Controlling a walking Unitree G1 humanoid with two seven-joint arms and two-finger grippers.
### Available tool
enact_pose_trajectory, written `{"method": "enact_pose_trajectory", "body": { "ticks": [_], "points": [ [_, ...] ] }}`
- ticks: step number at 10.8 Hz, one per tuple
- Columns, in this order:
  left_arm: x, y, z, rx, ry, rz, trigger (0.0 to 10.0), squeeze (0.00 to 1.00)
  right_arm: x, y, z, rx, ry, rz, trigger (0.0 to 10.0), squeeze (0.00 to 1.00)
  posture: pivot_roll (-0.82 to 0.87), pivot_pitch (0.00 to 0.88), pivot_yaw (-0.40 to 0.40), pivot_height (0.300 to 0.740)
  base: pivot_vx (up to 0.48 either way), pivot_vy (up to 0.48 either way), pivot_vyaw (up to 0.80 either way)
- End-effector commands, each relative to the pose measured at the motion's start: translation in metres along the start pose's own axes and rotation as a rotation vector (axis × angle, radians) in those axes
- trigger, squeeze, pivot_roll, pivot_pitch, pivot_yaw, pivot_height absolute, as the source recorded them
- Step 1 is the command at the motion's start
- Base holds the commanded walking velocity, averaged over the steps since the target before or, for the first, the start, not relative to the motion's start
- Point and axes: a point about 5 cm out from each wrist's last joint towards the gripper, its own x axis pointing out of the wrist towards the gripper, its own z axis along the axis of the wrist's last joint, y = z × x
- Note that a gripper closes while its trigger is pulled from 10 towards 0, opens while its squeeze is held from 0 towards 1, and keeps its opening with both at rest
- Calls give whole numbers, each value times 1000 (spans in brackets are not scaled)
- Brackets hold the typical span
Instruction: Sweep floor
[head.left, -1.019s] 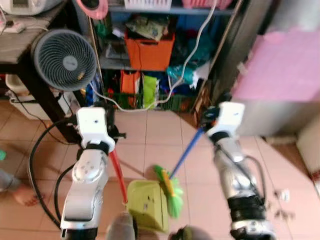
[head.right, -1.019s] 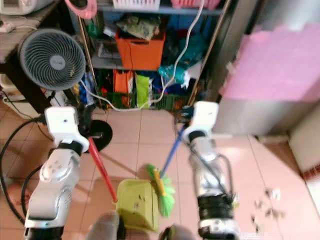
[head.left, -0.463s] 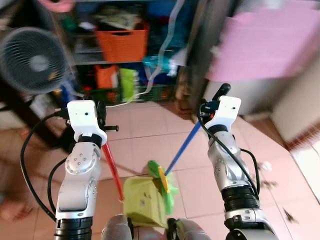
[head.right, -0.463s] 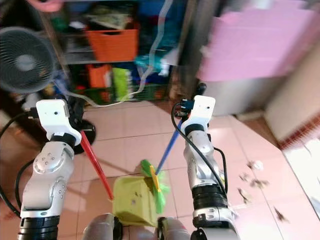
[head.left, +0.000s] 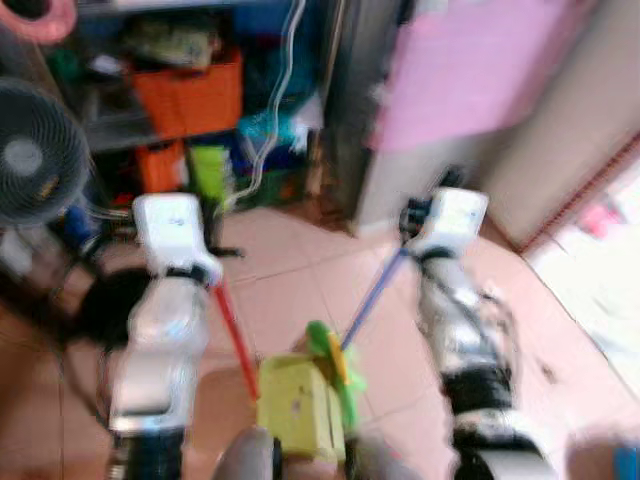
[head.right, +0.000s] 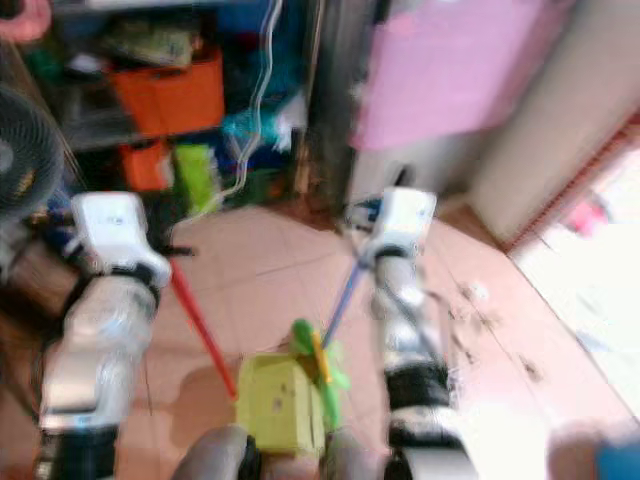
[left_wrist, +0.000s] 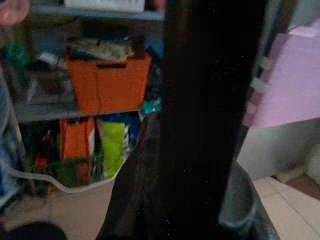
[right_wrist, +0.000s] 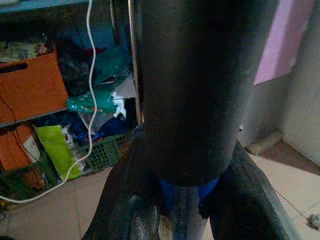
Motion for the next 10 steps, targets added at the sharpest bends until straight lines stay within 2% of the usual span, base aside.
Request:
{"method": "enact_pose_trajectory", "body": {
  "ticks": [1, 6, 8, 9, 10],
  "points": [
    [1, -7, 6, -12, -26, -24, 10000, 0, 1, -3, 2, 15, -8, -11, 10000, 0, 92, 119, -22, 740, 0, 480, -619],
    [1, -4, 5, -5, -20, -12, 10000, 0, 0, -8, 0, -1, -6, -26, 10000, 0, 89, 116, -26, 740, 0, 480, -469],
    [3, 2, 12, 16, -63, -20, 10000, 0, -1, -15, 2, -30, -27, -45, 10000, 0, 87, 107, -26, 740, 0, 0, 0],
    [6, 11, 22, 86, -119, 7, 10000, 0, -2, -29, 16, -170, -114, -124, 10000, 0, 92, 101, -26, 740, 0, 0, 0],
    [8, 18, 23, 115, -119, 26, 10000, 0, -2, -40, 23, -203, -140, -180, 10000, 0, 90, 96, -19, 740, 0, 0, 0]
  ]
}}
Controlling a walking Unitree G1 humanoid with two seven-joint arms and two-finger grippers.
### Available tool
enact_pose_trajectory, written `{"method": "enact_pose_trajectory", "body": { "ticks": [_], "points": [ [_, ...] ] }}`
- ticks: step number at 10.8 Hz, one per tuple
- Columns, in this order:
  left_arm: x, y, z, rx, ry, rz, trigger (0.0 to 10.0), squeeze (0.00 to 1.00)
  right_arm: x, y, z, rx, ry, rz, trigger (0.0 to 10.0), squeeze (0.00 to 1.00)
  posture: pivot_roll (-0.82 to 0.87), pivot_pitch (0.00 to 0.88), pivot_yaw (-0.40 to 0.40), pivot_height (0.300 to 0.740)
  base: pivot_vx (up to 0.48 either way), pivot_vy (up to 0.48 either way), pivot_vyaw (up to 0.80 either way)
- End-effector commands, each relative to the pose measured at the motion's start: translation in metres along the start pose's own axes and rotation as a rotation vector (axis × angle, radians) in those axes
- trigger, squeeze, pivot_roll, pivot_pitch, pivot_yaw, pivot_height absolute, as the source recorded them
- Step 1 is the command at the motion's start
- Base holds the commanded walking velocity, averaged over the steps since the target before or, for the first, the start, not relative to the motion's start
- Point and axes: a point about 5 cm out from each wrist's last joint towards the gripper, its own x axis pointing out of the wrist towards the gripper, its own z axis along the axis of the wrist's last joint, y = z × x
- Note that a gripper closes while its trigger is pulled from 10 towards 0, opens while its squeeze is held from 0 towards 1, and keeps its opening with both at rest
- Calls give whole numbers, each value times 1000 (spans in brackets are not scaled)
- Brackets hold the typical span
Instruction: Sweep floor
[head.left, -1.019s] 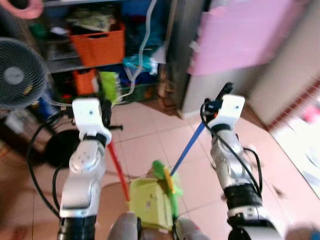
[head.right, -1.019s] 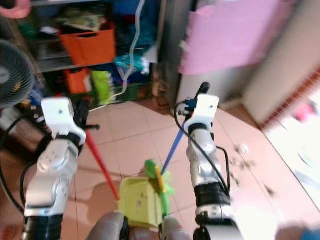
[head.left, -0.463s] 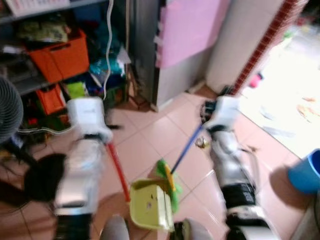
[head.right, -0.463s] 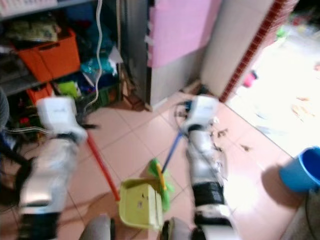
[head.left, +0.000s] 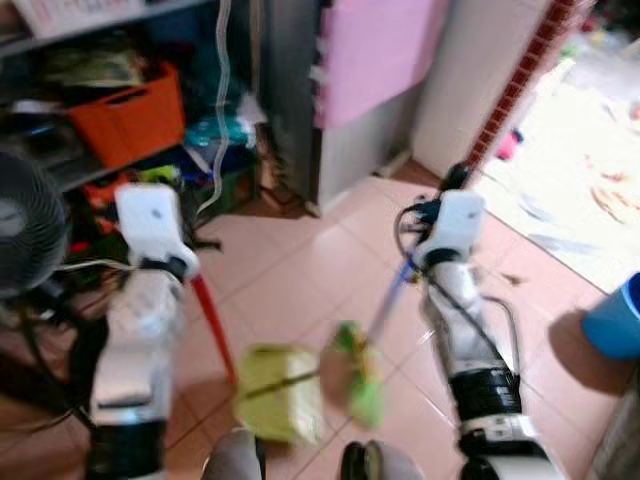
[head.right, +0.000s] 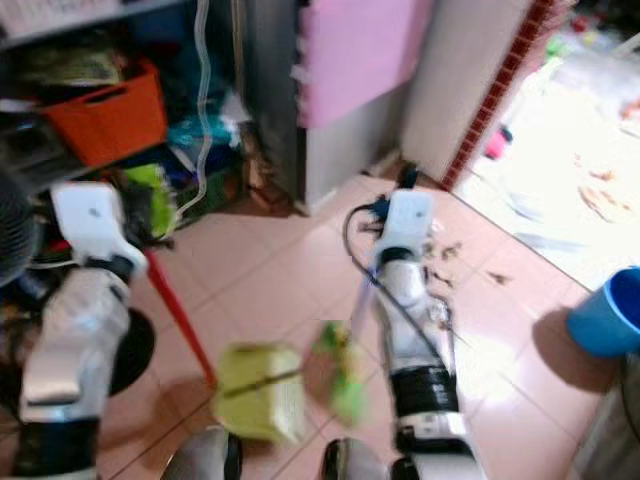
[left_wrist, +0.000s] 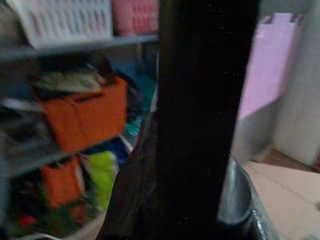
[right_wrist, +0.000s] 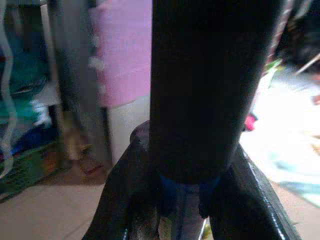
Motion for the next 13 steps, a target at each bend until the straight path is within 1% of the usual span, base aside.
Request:
{"method": "enact_pose_trajectory", "body": {
  "ticks": [1, 2, 3, 4, 6, 7, 9, 10, 12, 13],
  "points": [
    [3, 3, 8, 31, -46, 15, 10000, 0, 2, -15, 10, -37, -52, -54, 10000, 0, 85, 92, -15, 740, 0, 0, 0],
    [6, 6, 8, 57, -57, 28, 10000, 0, 0, -25, 6, -86, -41, -94, 10000, 0, 80, 88, -10, 740, 0, 0, 0],
    [9, 5, 13, 29, -77, -4, 10000, 0, -2, -30, 1, -113, -13, -127, 10000, 0, 79, 88, -9, 740, 0, 0, -800],
    [11, 4, 14, 20, -86, -17, 10000, 0, -3, -29, -2, -107, -5, -129, 10000, 0, 79, 89, -8, 740, 0, 0, -800],
    [14, 3, 18, 20, -103, -16, 10000, 0, -3, -22, -3, -97, 3, -116, 10000, 0, 83, 98, -11, 740, 304, 0, -800],
    [14, 3, 17, 25, -97, -9, 10000, 0, -2, -19, -3, -94, 6, -99, 10000, 0, 84, 99, -11, 740, 375, 259, -481],
    [14, 0, 14, 10, -86, -24, 10000, 0, 4, -23, -2, -92, 7, -104, 10000, 0, 83, 106, -11, 740, 386, 285, 0],
    [13, -1, 13, 7, -84, -28, 10000, 0, 4, -24, -2, -96, 16, -110, 10000, 0, 83, 106, -14, 740, 382, 289, -800],
    [13, -2, 10, -19, -64, -28, 10000, 0, 3, -19, -4, -86, 23, -98, 10000, 0, 82, 110, -15, 740, 368, 309, -800],
    [12, -6, 8, -26, -59, -43, 10000, 0, 4, -17, -3, -81, 21, -96, 10000, 0, 81, 113, -13, 740, 368, 311, -800]
  ]
}}
